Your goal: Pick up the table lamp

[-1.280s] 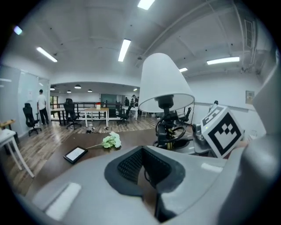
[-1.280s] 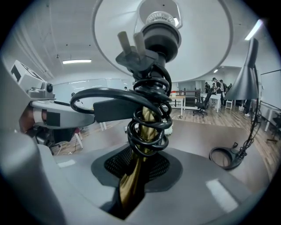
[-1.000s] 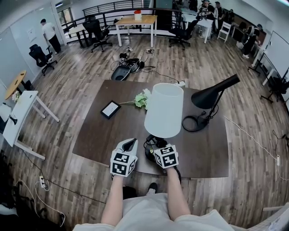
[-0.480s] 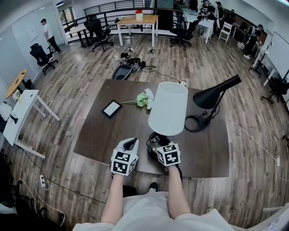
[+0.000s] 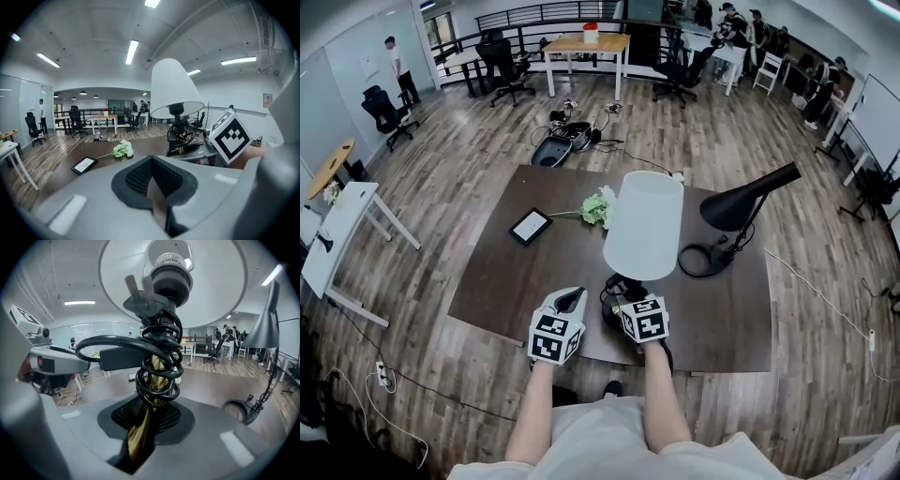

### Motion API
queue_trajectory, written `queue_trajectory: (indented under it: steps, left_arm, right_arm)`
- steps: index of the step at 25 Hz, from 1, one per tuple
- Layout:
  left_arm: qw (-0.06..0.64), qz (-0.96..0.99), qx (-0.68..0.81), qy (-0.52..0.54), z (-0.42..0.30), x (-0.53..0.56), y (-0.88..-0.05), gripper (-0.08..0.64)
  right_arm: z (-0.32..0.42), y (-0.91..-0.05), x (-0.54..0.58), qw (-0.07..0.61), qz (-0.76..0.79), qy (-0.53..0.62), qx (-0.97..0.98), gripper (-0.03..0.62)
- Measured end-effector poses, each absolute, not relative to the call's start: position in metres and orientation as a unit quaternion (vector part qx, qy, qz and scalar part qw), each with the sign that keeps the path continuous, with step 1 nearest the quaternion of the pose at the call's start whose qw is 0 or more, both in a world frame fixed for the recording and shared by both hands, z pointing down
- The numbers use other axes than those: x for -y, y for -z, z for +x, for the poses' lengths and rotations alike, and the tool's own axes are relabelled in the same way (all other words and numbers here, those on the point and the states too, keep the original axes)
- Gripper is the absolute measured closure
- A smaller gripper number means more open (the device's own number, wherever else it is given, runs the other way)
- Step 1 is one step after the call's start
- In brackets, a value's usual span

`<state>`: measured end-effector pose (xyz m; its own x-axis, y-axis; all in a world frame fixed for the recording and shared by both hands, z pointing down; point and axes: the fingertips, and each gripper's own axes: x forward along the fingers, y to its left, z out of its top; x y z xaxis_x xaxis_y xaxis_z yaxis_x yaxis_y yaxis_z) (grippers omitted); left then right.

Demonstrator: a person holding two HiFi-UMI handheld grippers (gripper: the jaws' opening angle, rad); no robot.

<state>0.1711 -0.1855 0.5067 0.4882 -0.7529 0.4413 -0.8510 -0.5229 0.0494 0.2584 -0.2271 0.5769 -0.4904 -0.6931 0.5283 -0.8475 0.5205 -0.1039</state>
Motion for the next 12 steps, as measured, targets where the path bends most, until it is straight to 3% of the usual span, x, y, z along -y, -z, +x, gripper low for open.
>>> queue_trajectory:
  steps: [12]
  left_arm:
    - [0.134,0.856,0.465,-0.182,0.173,0.195,-0.502,0.557]
  right_arm:
    - [0.260,-0.575,0.239,0.211,0.462,-0.176,0.843,0.484]
